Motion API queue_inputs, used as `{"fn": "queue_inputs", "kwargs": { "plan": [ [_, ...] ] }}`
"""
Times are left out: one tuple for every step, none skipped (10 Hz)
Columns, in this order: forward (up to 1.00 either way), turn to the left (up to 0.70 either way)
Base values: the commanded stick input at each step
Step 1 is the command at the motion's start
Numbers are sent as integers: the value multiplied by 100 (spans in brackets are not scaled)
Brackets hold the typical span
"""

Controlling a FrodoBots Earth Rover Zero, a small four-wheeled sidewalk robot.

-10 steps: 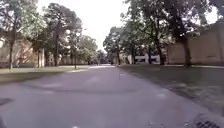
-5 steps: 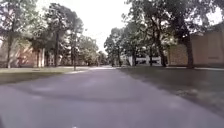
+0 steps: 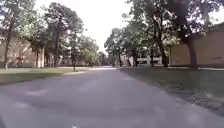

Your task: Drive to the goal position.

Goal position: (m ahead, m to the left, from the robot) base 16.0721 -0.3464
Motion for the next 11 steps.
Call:
{"fn": "queue_inputs", "kwargs": {
  "plan": [
    [85,0],
    [85,0],
    [85,0],
    [85,0],
    [85,0],
    [85,0],
    [85,0],
    [85,0],
    [85,0],
    [85,0],
    [85,0]
  ]
}}
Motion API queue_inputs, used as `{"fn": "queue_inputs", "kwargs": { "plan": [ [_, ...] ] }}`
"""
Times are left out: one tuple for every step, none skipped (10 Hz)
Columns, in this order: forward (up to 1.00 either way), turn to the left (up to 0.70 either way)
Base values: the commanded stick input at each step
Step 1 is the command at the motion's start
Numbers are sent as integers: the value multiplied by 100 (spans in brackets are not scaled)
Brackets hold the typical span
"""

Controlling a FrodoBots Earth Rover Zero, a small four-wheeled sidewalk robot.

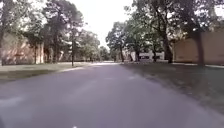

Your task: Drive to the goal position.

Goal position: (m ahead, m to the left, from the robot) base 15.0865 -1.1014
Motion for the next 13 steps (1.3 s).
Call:
{"fn": "queue_inputs", "kwargs": {
  "plan": [
    [85,0],
    [85,0],
    [85,0],
    [85,0],
    [85,0],
    [85,0],
    [85,0],
    [85,0],
    [85,0],
    [85,0],
    [85,0],
    [85,0],
    [85,0]
  ]
}}
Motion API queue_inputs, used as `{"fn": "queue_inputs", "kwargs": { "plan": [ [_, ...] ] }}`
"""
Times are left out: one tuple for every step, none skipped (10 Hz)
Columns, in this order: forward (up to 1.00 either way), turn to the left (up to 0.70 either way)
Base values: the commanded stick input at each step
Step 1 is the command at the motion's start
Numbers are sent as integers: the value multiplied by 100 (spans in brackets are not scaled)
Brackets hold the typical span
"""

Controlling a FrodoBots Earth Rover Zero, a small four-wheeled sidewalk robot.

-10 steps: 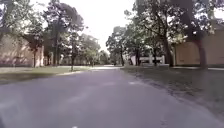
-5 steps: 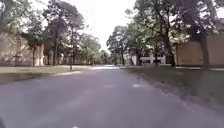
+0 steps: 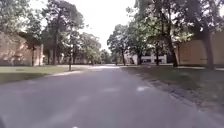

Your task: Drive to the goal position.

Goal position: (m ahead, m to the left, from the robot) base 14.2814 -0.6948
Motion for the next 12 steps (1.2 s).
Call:
{"fn": "queue_inputs", "kwargs": {
  "plan": [
    [85,0],
    [85,0],
    [85,0],
    [85,0],
    [85,0],
    [85,0],
    [85,0],
    [85,0],
    [85,0],
    [85,0],
    [85,0],
    [85,0]
  ]
}}
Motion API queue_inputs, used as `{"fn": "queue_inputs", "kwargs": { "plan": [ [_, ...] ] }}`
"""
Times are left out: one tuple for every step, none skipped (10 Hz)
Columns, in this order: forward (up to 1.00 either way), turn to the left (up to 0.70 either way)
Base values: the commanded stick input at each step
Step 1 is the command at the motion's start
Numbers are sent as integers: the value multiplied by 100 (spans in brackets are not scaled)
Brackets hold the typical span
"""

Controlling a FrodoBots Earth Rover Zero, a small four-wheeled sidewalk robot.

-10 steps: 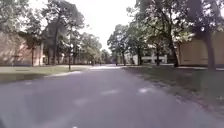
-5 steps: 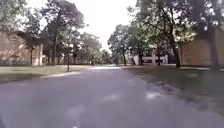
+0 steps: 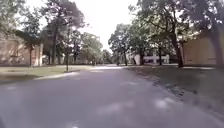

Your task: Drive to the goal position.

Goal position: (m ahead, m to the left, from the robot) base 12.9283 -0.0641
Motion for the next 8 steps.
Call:
{"fn": "queue_inputs", "kwargs": {
  "plan": [
    [85,0],
    [85,0],
    [85,0],
    [85,0],
    [85,0],
    [85,0],
    [85,0],
    [85,0]
  ]
}}
